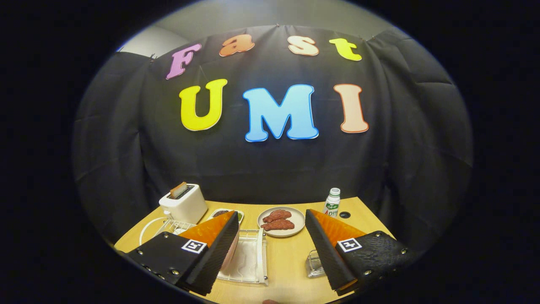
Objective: Take the plate from the dish rack, then take the spoon from the basket and place it into the plate.
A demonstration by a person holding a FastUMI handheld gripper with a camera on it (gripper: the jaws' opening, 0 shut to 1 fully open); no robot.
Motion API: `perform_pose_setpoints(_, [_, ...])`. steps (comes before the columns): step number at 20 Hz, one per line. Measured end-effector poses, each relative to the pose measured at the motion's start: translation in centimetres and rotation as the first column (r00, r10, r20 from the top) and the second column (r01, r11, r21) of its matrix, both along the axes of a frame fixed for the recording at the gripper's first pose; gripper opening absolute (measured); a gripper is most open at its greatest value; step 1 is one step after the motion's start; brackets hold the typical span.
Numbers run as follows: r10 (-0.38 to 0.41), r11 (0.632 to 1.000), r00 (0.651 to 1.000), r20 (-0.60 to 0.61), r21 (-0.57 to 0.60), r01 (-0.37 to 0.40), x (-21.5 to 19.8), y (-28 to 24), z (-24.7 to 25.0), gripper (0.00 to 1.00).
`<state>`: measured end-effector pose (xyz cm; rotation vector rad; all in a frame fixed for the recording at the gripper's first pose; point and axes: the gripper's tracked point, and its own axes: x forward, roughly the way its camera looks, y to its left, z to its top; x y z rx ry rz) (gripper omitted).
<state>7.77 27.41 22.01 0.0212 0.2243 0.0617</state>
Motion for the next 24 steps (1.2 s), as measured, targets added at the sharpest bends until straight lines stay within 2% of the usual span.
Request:
perform_pose_setpoints(5, [-0.021,0.999,0.995,-0.095,-0.030,0.018,1.9,4.6,-3.8,0.95])
perform_pose_setpoints(10, [-0.137,0.988,0.972,-0.193,-0.099,0.119,5.1,6.1,-7.7,0.94])
perform_pose_setpoints(13, [-0.182,0.979,0.948,-0.260,-0.137,0.151,6.3,6.2,-10.2,0.82])
perform_pose_setpoints(16, [-0.250,0.961,0.920,-0.302,-0.193,0.198,6.6,5.1,-11.7,0.77])
perform_pose_setpoints(17, [-0.262,0.958,0.909,-0.323,-0.198,0.206,6.8,5.3,-12.3,0.67])
perform_pose_setpoints(18, [-0.282,0.951,0.894,-0.348,-0.224,0.212,6.8,5.2,-13.3,0.65])
perform_pose_setpoints(22, [-0.260,0.944,0.897,-0.359,-0.288,0.159,6.8,7.7,-13.4,0.28])
perform_pose_setpoints(24, [-0.279,0.923,0.898,-0.340,-0.354,0.153,7.0,8.7,-12.8,0.22])
